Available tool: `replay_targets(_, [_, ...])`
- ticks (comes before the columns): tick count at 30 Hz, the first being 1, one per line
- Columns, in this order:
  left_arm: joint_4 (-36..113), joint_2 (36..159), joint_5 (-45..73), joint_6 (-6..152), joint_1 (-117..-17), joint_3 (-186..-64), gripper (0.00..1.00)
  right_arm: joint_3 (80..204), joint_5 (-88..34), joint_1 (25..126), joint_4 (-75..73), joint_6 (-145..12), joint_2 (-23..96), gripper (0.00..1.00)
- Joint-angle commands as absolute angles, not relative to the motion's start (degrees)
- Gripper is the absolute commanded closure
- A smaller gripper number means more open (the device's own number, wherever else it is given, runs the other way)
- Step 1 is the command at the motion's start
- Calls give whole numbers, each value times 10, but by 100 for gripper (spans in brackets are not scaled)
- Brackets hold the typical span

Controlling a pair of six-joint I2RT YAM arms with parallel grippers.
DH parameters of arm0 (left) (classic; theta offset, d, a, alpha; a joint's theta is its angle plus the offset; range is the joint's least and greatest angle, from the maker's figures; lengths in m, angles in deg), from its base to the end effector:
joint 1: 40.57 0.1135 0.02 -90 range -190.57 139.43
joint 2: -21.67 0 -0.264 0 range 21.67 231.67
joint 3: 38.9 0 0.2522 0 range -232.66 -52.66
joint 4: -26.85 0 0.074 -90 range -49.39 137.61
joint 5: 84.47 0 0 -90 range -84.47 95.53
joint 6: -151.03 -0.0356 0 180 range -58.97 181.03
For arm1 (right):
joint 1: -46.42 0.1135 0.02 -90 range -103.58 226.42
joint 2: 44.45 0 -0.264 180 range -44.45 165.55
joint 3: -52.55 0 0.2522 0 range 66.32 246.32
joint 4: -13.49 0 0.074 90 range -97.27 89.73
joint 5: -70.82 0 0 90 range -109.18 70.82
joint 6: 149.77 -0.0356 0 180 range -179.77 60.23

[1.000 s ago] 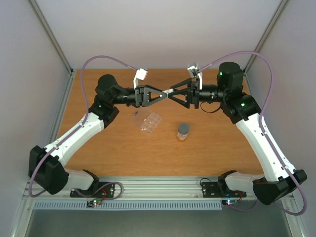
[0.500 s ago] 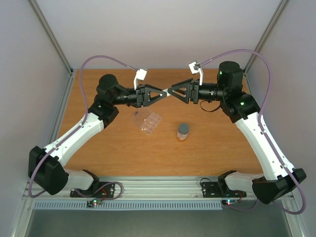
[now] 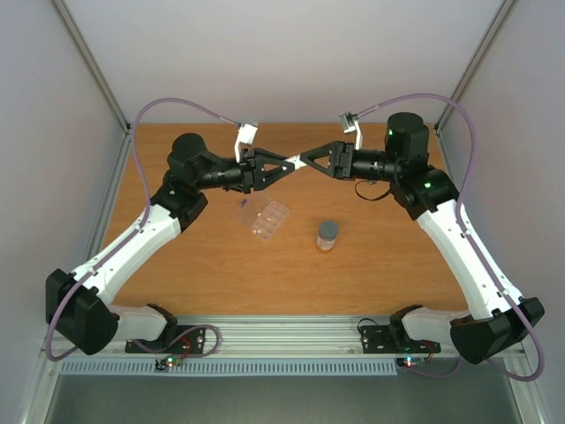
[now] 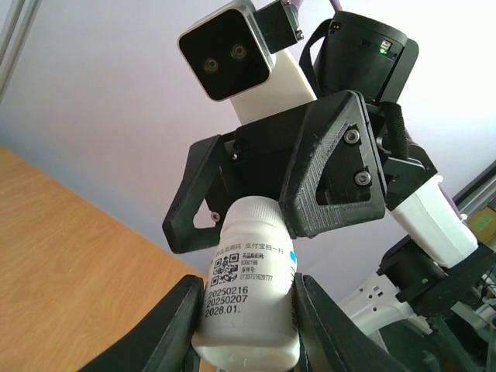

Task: Sort the pills into containers
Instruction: Unscrew the lid of the pill bottle.

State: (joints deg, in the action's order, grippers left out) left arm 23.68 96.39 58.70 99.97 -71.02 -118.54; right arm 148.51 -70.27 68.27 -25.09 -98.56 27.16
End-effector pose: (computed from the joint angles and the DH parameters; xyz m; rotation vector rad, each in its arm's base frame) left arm 0.2408 -0.1746 0.4032 0.7470 1.5505 -1.5913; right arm 0.2309 0.1224 0.4443 -0.4155 1.9668 1.5174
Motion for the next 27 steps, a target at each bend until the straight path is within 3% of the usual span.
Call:
replay_targets(1, [266,958,576,943,-713,-1204,100,1470,-713,680,-229,-1046,264,46])
replay_targets(13, [307,967,552,886,-729,-1216,100,1468,-726,680,-242,-1056,267,59])
replay_targets(21, [307,969,540,885,-731,-1215,100,1471,-734,681,-249,-1045,266,89])
replay_targets(27, [278,976,553,925,-730,-1217,100,1499,-732,682,-287,-959,271,96])
